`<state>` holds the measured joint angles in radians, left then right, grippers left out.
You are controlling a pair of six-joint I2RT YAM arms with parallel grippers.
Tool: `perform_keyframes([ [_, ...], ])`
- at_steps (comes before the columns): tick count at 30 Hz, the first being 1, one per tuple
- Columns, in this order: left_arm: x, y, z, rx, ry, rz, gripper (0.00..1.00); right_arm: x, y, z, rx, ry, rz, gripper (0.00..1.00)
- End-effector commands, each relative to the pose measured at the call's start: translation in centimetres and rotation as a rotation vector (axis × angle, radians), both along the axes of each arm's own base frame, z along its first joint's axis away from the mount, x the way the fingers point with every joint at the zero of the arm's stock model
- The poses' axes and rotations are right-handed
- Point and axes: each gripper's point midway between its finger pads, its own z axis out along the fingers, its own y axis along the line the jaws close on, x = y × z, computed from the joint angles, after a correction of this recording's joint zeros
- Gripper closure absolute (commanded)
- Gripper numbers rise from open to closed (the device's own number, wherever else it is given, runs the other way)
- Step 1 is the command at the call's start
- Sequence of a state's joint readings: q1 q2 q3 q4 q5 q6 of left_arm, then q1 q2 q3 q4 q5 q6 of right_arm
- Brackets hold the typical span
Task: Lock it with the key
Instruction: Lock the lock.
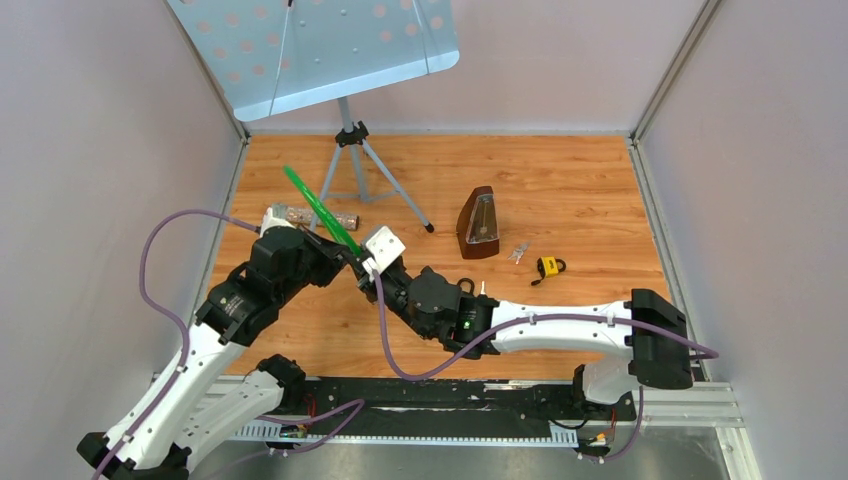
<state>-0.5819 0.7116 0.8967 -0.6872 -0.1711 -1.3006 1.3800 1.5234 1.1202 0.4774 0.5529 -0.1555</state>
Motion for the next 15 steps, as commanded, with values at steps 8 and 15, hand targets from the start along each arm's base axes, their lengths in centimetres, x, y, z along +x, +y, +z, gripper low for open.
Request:
perform_keyframes([
  [8,-1.8,-1.4,7.6,-0.214,-0.159,-0.078,1.0,-0.7,0.1,-7.0,-0.112,0.102,0.066,1.0],
  [15,-1.7,-1.2,7.4,-0.204,-0.175,-0.074,1.0,0.1,-0.3,-4.1,-0.04,0.158,0.035,0.96],
])
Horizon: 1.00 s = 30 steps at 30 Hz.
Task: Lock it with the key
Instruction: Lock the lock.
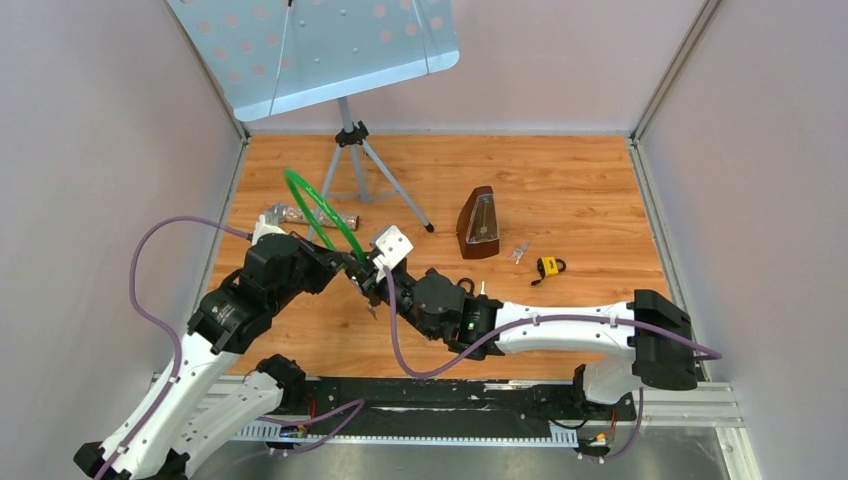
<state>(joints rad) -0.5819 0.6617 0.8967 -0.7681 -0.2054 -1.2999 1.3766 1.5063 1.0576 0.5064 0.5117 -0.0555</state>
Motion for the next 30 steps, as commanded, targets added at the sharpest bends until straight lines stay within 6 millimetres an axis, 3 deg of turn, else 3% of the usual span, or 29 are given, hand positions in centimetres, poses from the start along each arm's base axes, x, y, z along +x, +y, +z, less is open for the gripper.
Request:
perform_keyframes([
  [1,-0.6,-2.7,8.0,-0.236,-0.196,-0.104,1.0,1.1,-0.5,-2.1,-0.072,0.098,-0.014,0.94],
  [10,-0.4,-3.1,6.3,-0.244,-0.169,-0.11,1.0,0.9,-1.8,2.4,0.034,0.122,0.013,0.74],
  [15,-0.2,-3.3,6.1,-0.245,-0.167,-0.11,1.0,0.2,-2.8,3.4,0.079,0.156,0.038,0.38],
  [18,-0.1,-3.3,6.1,-0.241,-0.169,-0.106,1.0,-0.4,-3.7,3.7,0.107,0.176,0.06,0.26],
  [25,0.5,-3.4,5.6,-0.235,-0.164,-0.094,1.0,-3.6,-5.8,4.0,0.15,0.254,0.195,0.17],
  [30,0.9,-3.6,5.9,-0.24,-0.181,-0.091,1.0,-6.1,-5.9,2.5,0.157,0.384,0.302,0.26],
])
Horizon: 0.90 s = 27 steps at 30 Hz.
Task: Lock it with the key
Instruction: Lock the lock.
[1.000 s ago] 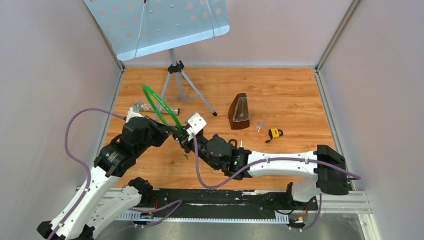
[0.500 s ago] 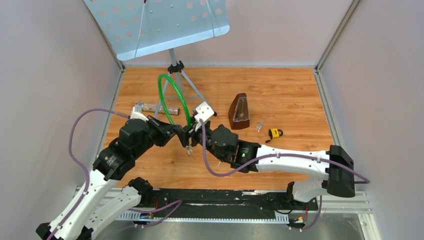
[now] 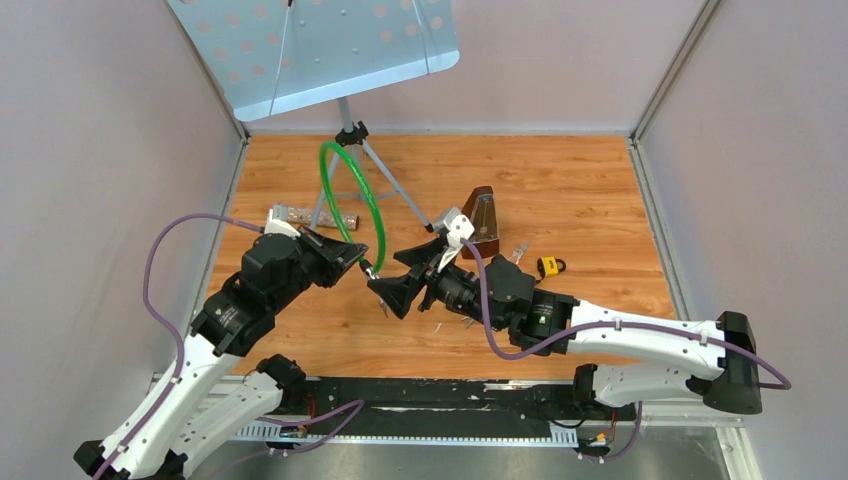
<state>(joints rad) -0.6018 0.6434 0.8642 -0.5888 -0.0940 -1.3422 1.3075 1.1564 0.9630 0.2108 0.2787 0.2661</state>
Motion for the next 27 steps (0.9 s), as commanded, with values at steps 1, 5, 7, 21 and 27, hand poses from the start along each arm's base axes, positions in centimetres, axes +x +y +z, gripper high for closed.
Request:
perform_keyframes([
  [1,1.0,-0.5,2.8,-0.076,-0.085,0.014,1.0,-2.6,0.6,-1.7,0.009,0.158,0.116,0.31],
  [5,1.0,-0.4,3.6,-0.071,-0.107,0.016,1.0,-1.5,0.9,-3.5,0.001,0.244,0.039,0.46],
  [7,0.9,-0.3,3.9,-0.069,-0.112,0.017,1.0,-0.7,0.7,-4.1,0.003,0.267,-0.017,0.51],
  [21,1.2,0.3,4.5,-0.058,-0.12,0.051,1.0,-0.7,1.5,-5.9,-0.057,0.272,-0.05,0.76],
  [27,1.5,0.7,4.7,-0.052,-0.126,0.073,1.0,-0.7,1.7,-6.1,-0.088,0.244,-0.057,0.82],
])
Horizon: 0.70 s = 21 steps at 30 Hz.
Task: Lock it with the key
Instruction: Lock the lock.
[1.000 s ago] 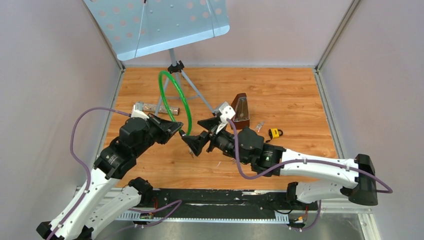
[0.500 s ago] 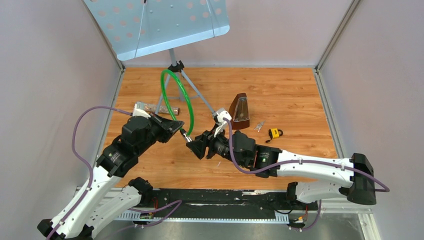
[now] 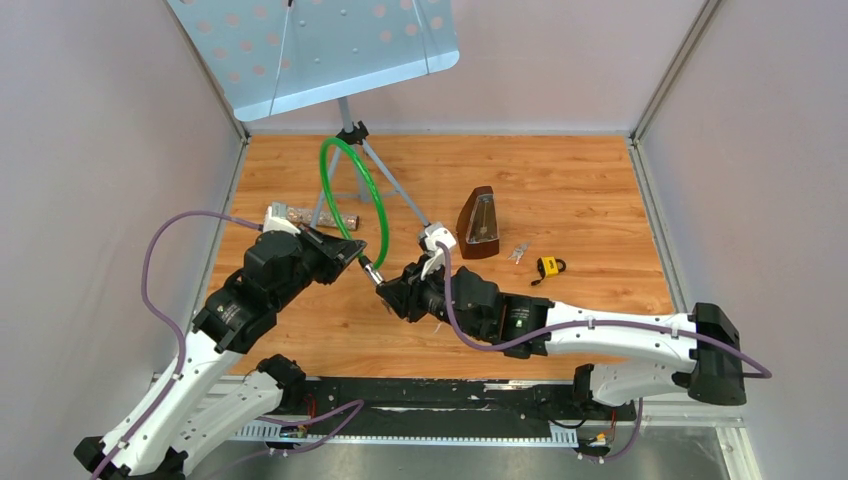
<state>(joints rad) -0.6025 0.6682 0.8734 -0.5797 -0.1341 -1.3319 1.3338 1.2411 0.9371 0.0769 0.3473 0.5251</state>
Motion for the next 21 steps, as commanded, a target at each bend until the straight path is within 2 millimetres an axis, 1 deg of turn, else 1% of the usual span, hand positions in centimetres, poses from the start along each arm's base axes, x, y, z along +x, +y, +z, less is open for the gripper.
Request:
perform_keyframes([
  [1,0.6,0.4,4.8,-0.074,-0.121,0.04,1.0,0.0,0.6,1.3,-0.001,-0.037,-0.001,0.84],
  [4,0.6,0.7,4.7,-0.065,-0.118,0.051,1.0,0.2,0.7,0.4,-0.059,-0.074,-0.011,1.0],
  [7,0.6,1.0,4.5,-0.049,-0.11,0.061,1.0,1.0,0.4,-0.8,-0.147,-0.154,-0.041,1.0],
  [10,0.7,1.4,4.4,-0.023,-0.104,0.078,1.0,2.2,0.0,-1.8,-0.263,-0.263,-0.094,1.0],
  [12,0.7,1.6,4.3,-0.005,-0.099,0.086,1.0,3.3,-0.3,-2.3,-0.343,-0.332,-0.144,1.0],
  [15,0.8,2.0,4.1,0.015,-0.089,0.101,1.0,4.4,-0.5,-2.5,-0.433,-0.42,-0.209,1.0],
  [18,0.9,2.1,3.9,0.021,-0.085,0.108,1.0,4.7,-0.3,-2.6,-0.456,-0.446,-0.23,1.0],
  [20,0.9,2.2,3.9,0.023,-0.084,0.11,1.0,4.3,-0.1,-2.5,-0.433,-0.429,-0.205,1.0],
  [21,0.9,2.2,3.8,0.022,-0.085,0.111,1.0,3.8,0.0,-2.1,-0.398,-0.408,-0.183,0.98],
])
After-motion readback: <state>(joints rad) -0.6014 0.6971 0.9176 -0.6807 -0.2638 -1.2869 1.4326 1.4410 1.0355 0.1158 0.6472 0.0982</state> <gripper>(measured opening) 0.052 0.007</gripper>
